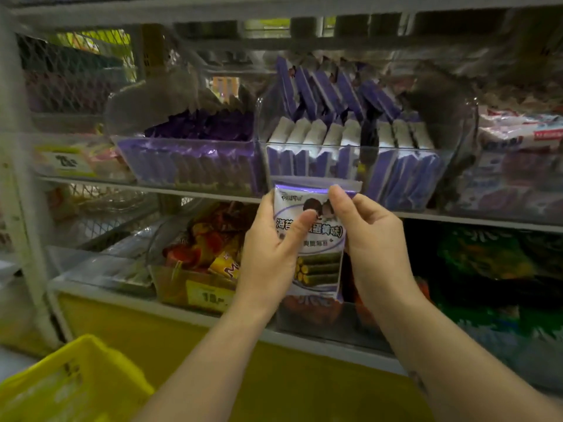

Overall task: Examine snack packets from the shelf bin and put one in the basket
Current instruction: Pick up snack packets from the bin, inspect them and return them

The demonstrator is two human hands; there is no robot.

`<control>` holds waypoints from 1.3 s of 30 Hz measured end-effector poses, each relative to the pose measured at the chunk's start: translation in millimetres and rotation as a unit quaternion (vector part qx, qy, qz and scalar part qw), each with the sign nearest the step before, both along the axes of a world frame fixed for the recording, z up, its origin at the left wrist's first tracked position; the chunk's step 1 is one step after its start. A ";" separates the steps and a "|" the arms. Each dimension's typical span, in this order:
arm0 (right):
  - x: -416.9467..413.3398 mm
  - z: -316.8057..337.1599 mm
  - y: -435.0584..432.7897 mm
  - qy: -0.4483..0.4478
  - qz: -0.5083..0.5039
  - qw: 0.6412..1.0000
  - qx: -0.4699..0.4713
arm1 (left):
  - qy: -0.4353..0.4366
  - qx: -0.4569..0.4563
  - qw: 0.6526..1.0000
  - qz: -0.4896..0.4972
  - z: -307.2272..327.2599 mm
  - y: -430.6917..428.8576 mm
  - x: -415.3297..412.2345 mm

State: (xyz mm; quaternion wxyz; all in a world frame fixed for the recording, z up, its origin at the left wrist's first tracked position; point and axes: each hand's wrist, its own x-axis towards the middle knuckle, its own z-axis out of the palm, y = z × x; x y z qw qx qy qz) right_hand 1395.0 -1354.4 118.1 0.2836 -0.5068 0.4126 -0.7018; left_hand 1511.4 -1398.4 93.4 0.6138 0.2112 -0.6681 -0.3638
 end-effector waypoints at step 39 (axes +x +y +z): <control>-14.3 -40.6 -7.3 0.071 0.276 0.936 0.207 | 0.210 0.371 0.895 -0.131 -8.1 -9.7 30.7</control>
